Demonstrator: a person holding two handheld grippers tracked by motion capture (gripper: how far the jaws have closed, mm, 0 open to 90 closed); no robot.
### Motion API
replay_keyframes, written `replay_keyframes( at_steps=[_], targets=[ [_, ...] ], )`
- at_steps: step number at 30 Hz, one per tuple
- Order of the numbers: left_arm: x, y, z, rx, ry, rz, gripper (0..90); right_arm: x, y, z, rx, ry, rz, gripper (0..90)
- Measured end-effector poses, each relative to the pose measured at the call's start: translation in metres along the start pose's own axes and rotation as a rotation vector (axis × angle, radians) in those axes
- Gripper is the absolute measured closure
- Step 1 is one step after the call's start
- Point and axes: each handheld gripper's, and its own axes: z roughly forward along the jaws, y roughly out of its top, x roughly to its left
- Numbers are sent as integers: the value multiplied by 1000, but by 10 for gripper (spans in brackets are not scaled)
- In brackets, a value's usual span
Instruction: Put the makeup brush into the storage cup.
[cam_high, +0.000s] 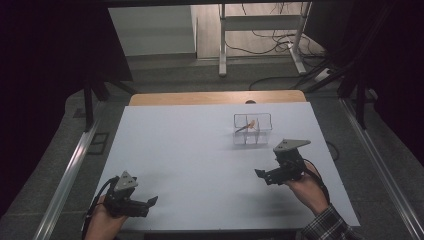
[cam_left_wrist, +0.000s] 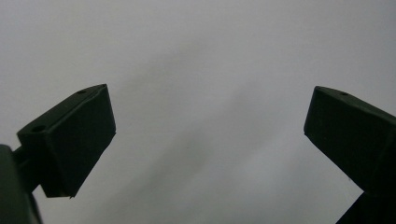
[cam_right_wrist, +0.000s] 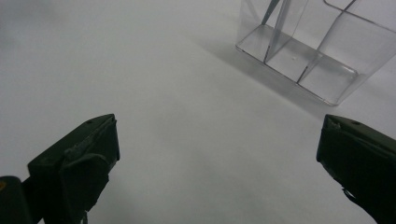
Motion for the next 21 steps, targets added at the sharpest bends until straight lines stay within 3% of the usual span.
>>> replay_keyframes(
  at_steps=[21],
  targets=[
    [0,0,0,0,0,2,26,0,-26,-21,25,-35,35,0]
  ],
)
